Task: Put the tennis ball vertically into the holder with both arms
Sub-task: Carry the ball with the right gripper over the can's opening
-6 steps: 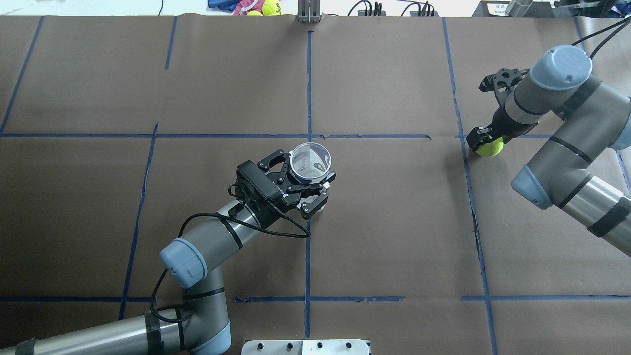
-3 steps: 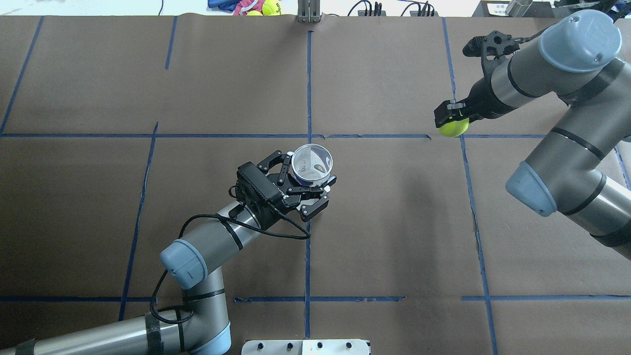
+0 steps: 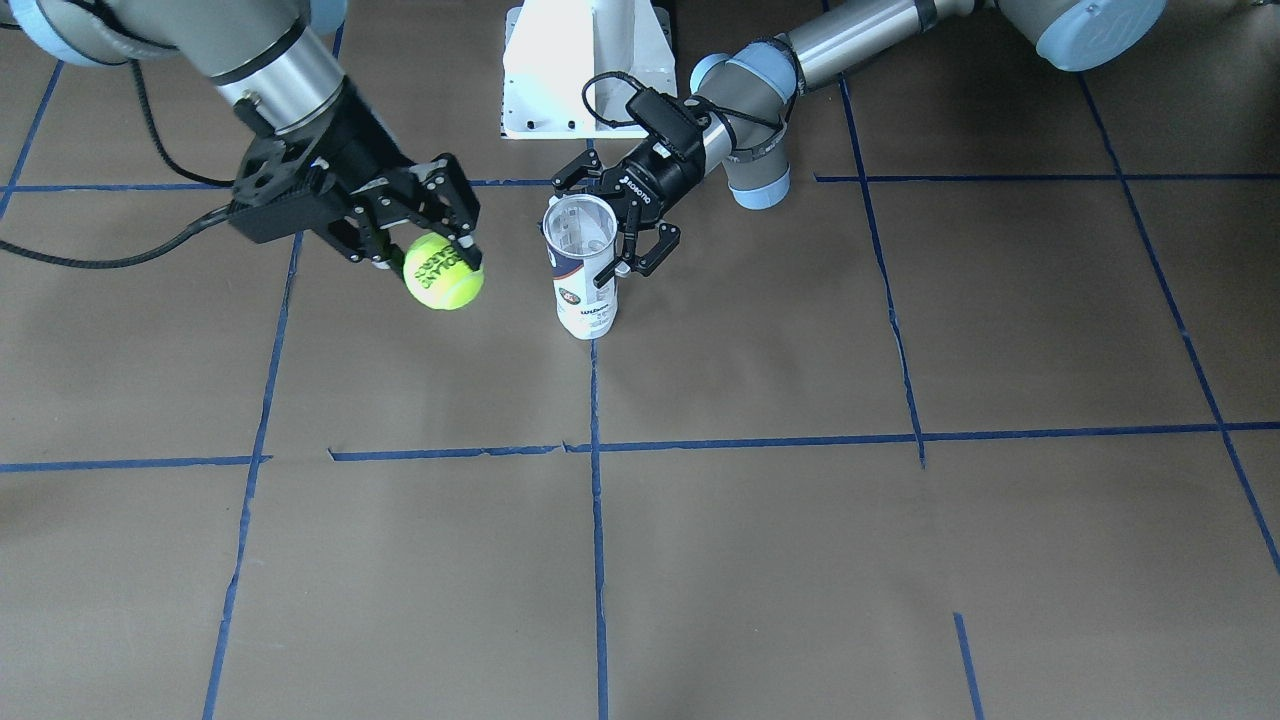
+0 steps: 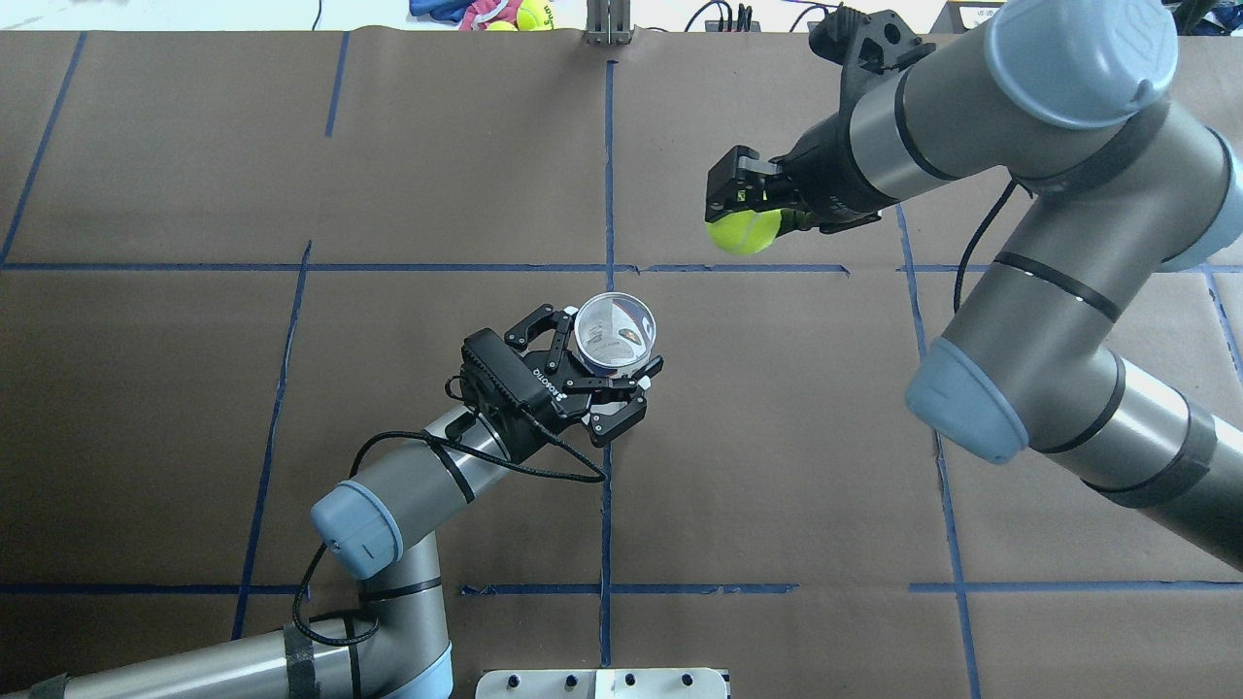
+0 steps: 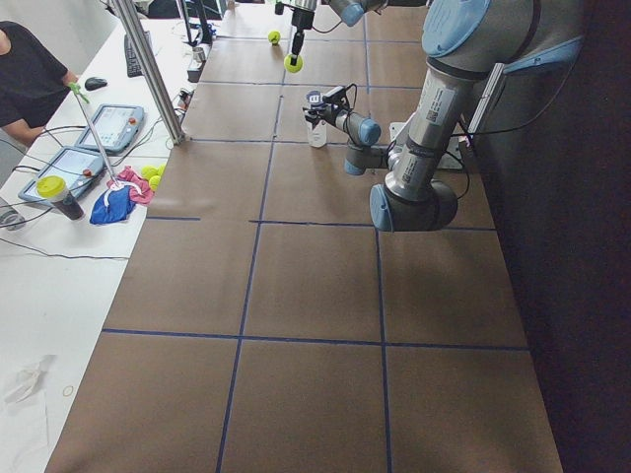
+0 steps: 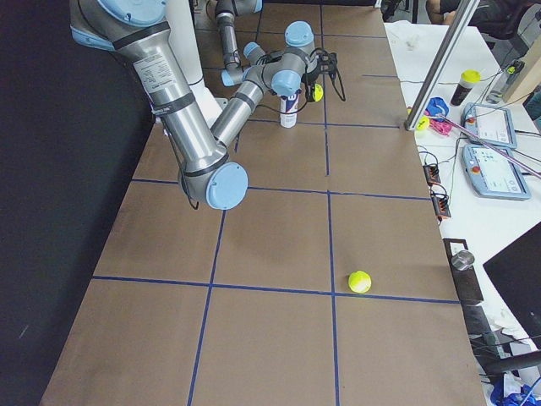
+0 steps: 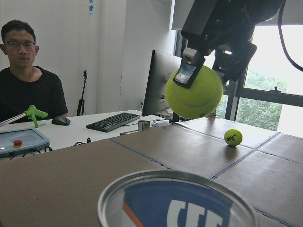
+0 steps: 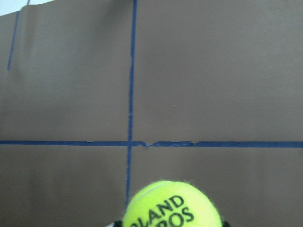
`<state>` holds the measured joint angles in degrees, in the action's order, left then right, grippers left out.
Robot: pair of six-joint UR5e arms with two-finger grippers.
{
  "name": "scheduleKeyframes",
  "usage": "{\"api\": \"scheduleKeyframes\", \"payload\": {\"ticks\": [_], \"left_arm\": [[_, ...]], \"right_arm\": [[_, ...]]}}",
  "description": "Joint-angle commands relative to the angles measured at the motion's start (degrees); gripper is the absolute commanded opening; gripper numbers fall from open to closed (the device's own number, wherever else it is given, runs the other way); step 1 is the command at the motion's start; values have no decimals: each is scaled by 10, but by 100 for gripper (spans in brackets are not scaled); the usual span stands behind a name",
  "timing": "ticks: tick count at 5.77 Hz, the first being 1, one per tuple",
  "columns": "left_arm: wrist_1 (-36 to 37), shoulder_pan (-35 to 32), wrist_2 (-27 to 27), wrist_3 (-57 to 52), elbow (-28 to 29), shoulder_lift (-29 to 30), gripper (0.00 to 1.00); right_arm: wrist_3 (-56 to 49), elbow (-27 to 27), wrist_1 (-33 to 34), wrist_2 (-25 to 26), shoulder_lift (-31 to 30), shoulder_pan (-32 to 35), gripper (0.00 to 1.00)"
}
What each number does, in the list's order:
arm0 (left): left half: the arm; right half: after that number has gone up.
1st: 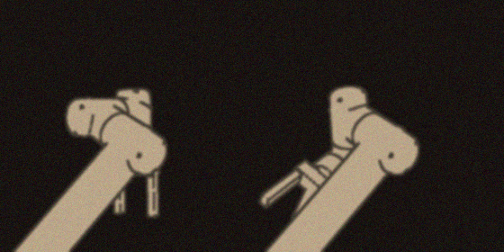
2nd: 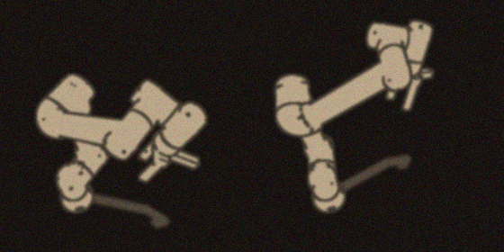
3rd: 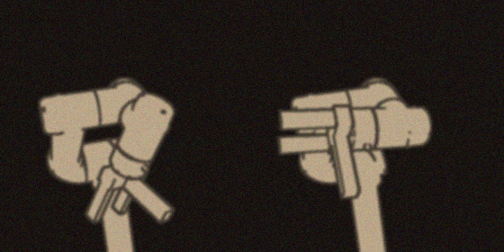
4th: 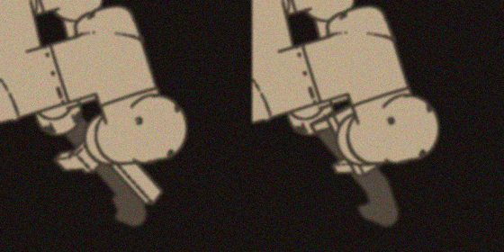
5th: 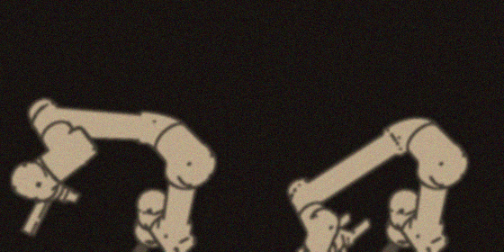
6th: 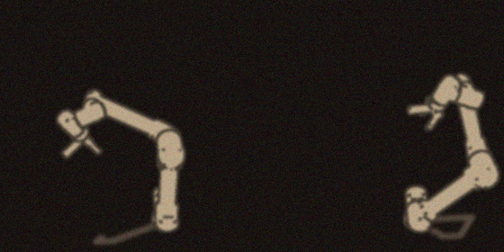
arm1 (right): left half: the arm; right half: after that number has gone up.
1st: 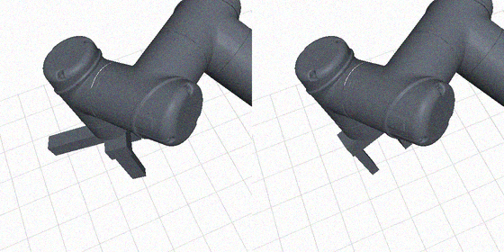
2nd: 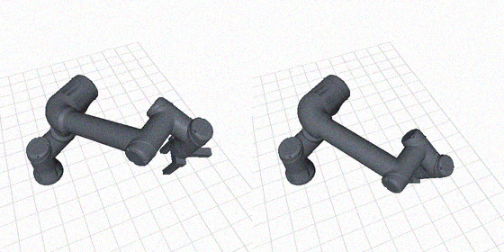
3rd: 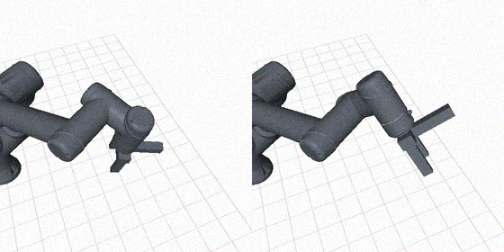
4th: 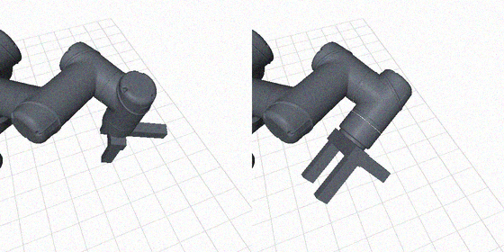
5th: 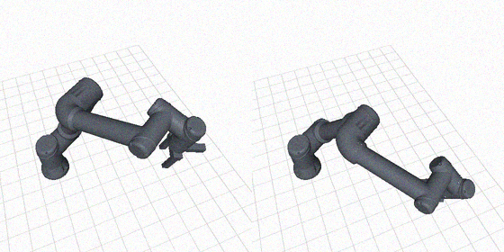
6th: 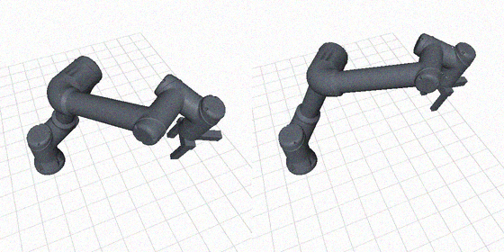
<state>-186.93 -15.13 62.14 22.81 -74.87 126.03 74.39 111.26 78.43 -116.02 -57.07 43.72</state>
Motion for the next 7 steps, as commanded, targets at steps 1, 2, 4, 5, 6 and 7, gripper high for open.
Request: {"api": "scheduleKeyframes", "payload": {"ticks": [1, 2, 4, 5, 6, 7], "left_arm": [[-4, 1, 0, 0, 1, -1, 95], [-4, 1, 0, 0, 1, -1, 95], [-3, 3, 0, 0, 2, -9, 91], [-3, 3, 0, 0, 2, -10, 88], [-3, 3, 0, 0, 2, -11, 85], [-3, 3, 0, 0, 2, -11, 81]], "right_arm": [[32, 7, 63, 45, 63, -48, 0], [37, 13, 66, 60, 66, -66, 0], [37, 13, 67, 95, 58, -99, 4], [37, 14, 67, 95, 58, -106, 9], [37, 21, 86, 95, 57, -108, 20], [37, 29, 95, 95, 57, -111, 53]]}}
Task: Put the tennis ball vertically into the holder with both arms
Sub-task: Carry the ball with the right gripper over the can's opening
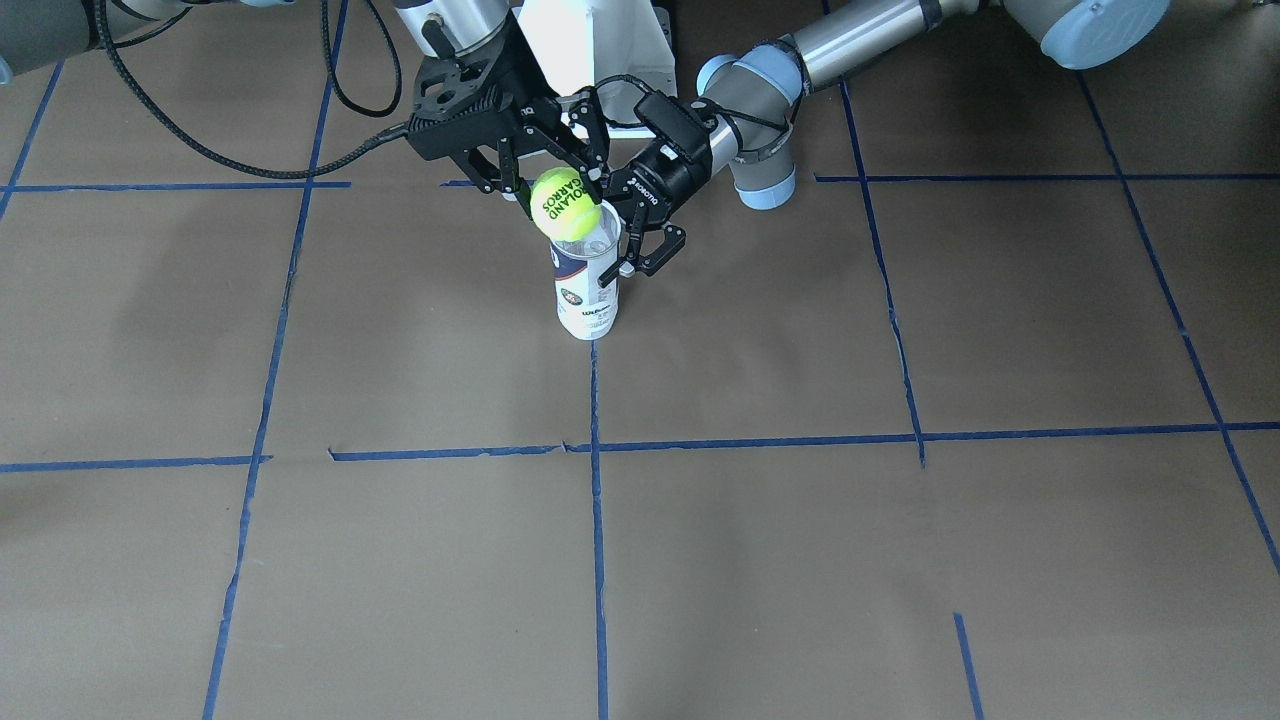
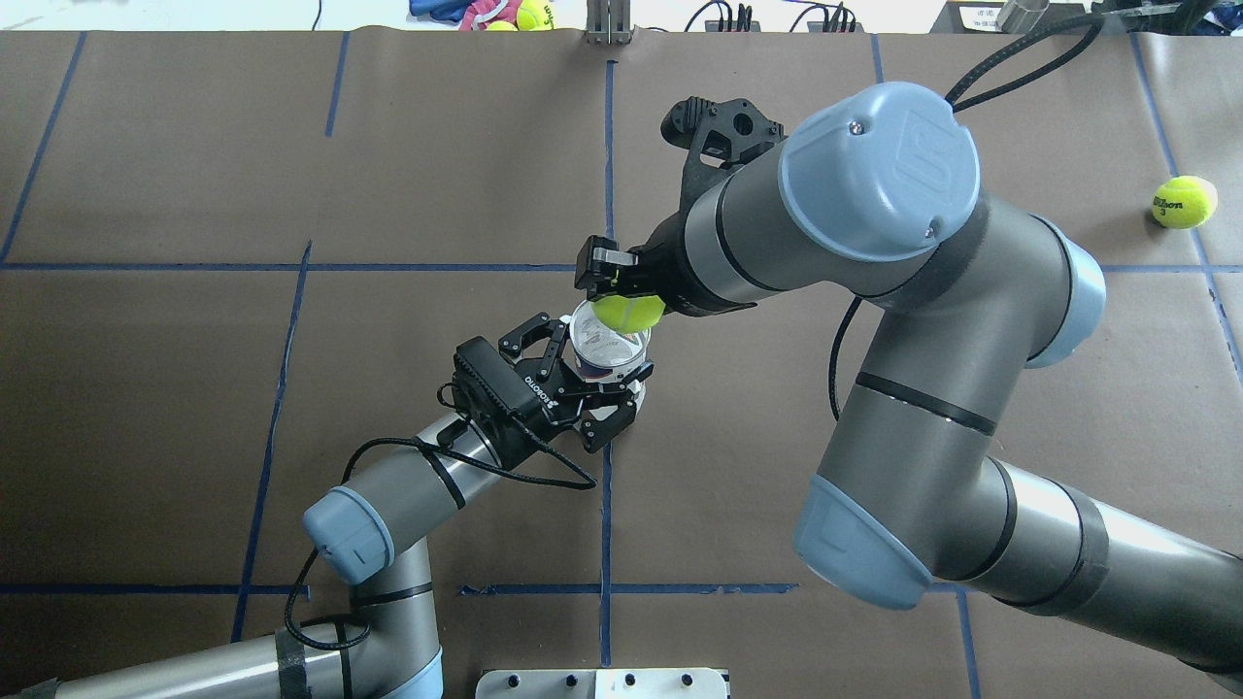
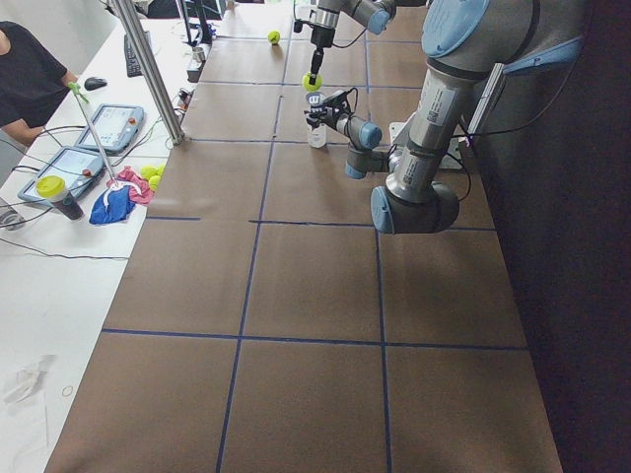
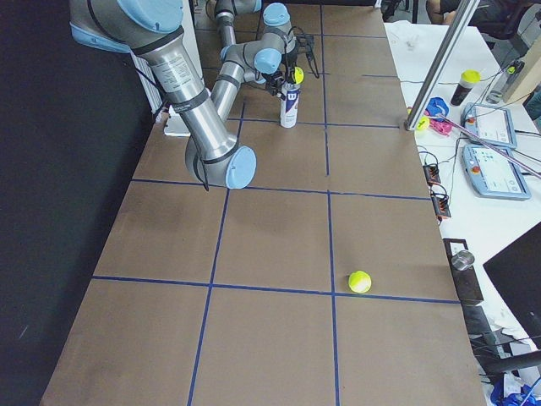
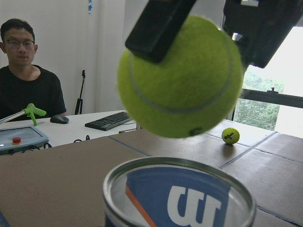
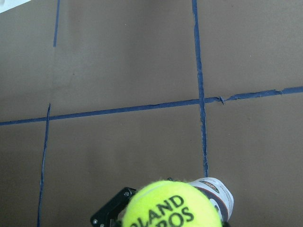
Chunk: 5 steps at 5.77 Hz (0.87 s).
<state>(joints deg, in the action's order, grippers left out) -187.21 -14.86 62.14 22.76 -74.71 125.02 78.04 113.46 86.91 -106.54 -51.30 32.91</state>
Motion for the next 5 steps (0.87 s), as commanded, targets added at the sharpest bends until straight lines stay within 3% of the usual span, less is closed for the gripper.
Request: {"api": "scheduleKeyframes", "payload": {"ticks": [1, 2, 5], "left_arm": [[0, 0, 0, 0, 0, 0, 81], [0, 0, 0, 0, -1, 0, 81], [-1, 0, 0, 0, -2, 0, 81]], "right_arm": [[0, 7, 11, 6, 1, -12, 80], [0, 6, 11, 34, 2, -27, 86], [-2, 25, 12, 32, -2, -20, 97]]}}
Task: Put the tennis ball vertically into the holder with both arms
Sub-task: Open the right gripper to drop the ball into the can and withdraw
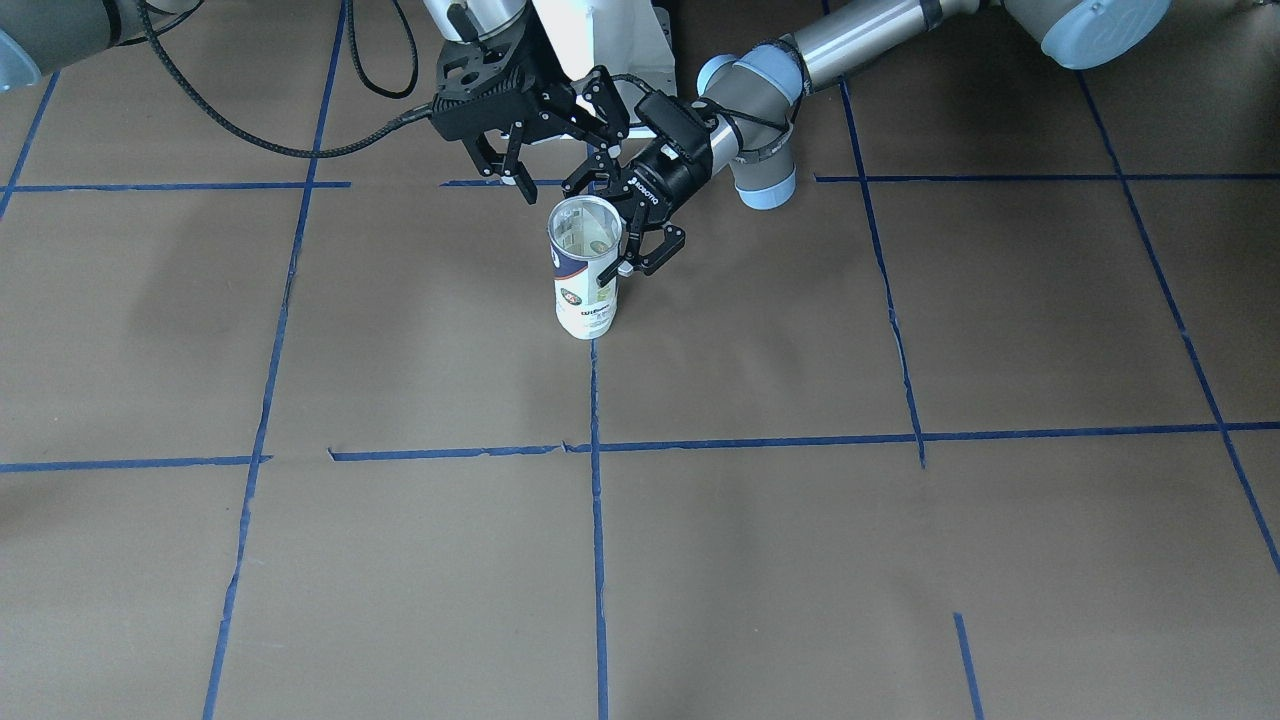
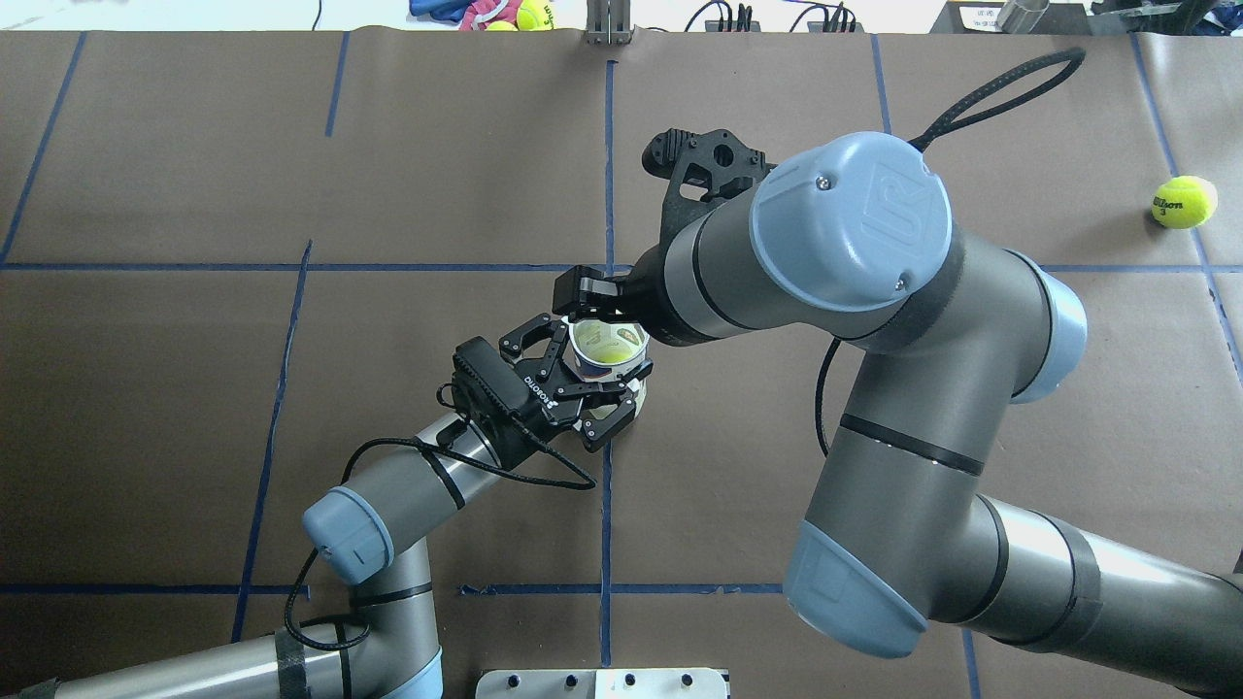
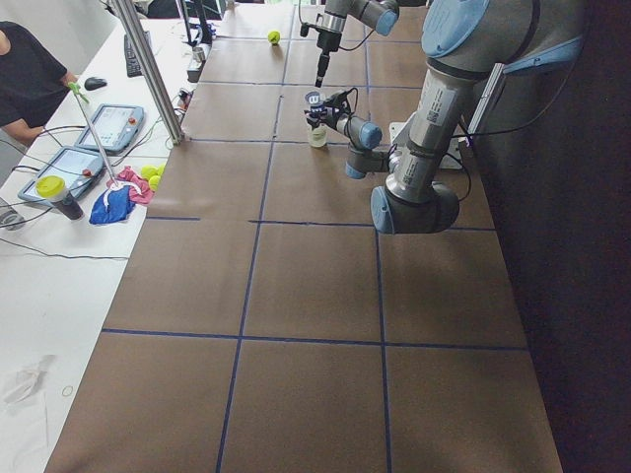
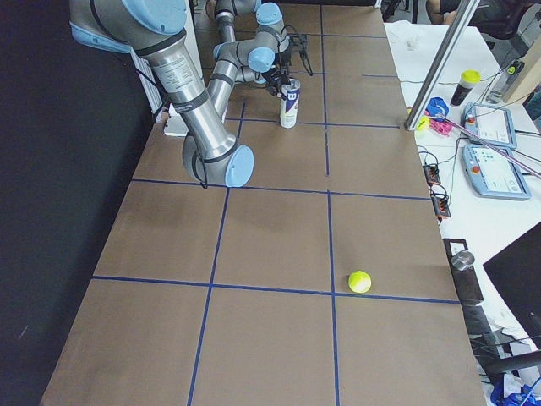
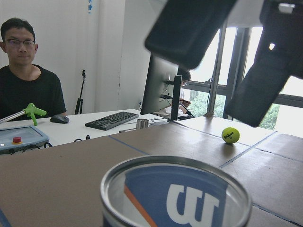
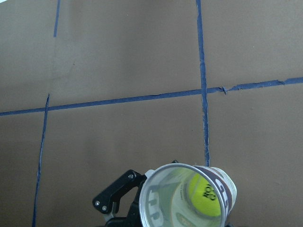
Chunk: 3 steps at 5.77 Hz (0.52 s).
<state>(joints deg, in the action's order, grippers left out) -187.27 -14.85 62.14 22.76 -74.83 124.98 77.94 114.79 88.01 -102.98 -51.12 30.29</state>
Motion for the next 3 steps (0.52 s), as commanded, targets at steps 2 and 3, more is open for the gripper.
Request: {"api": "scheduleKeyframes", "payload": {"ticks": [2, 3], "left_arm": [[0, 0, 0, 0, -3, 1, 82], [0, 0, 0, 0, -4, 1, 84]], "right_arm": [[-96, 36, 1, -82, -105, 116, 96], [-216, 27, 0, -116, -175, 194, 96]]}}
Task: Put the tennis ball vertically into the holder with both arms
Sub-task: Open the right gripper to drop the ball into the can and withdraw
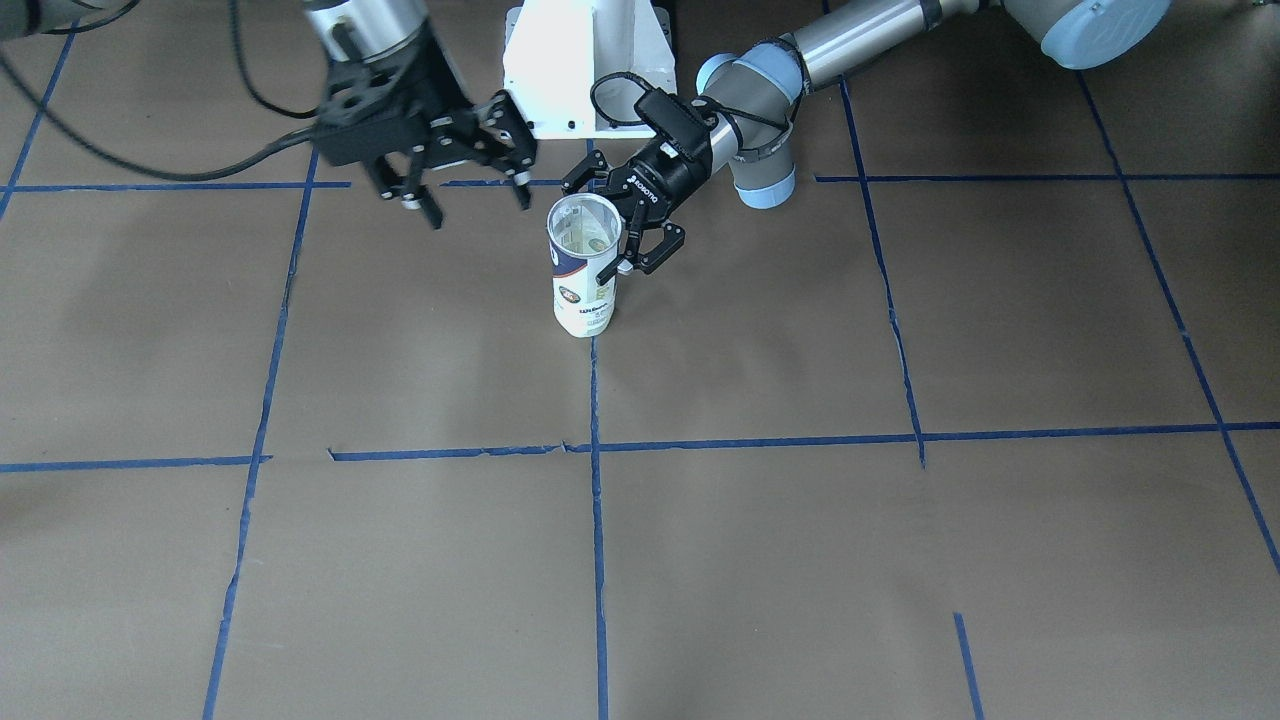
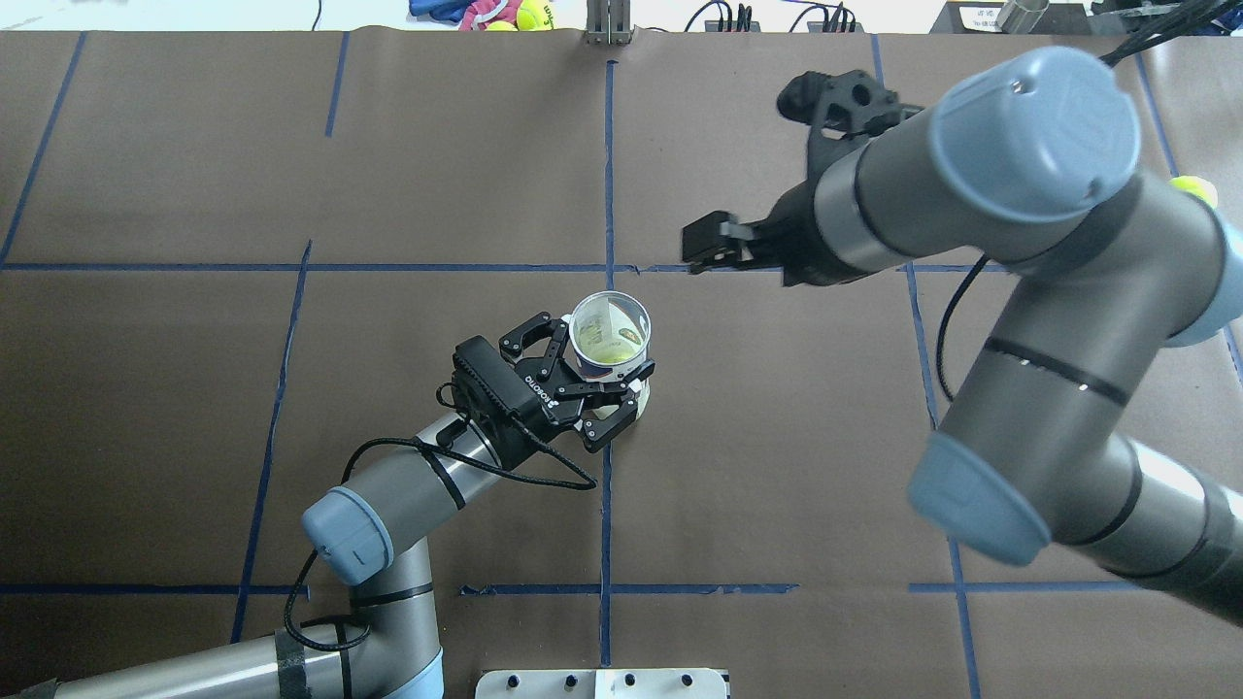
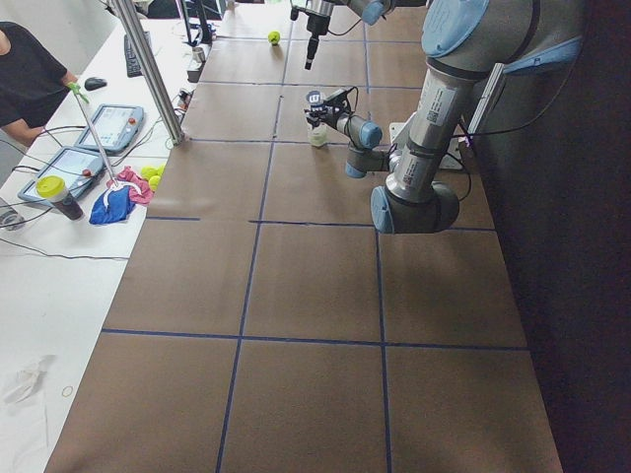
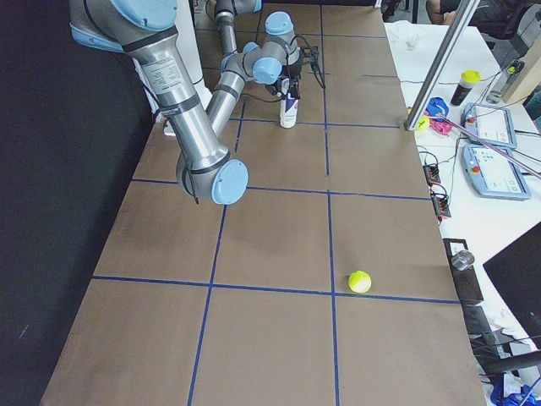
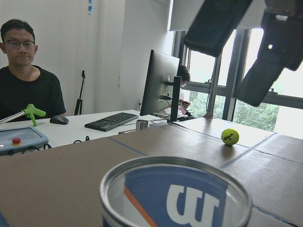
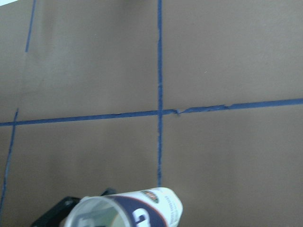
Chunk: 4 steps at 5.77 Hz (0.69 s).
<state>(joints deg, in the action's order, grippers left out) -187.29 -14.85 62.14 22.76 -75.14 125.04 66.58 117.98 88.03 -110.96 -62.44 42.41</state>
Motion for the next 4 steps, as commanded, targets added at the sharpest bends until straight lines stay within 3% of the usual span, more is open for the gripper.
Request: {"api": "scheduleKeyframes", "payload": {"ticks": [1, 3, 4], "left_arm": [[0, 0, 0, 0, 0, 0, 84], [0, 0, 0, 0, 0, -1, 86], [0, 0, 0, -1, 0, -1, 87]], "right_arm": [[-219, -53, -4, -60, -103, 146, 96], [-434, -225, -8, -127, -101, 268, 96], [-503, -284, -13, -137, -97, 295, 96]]}}
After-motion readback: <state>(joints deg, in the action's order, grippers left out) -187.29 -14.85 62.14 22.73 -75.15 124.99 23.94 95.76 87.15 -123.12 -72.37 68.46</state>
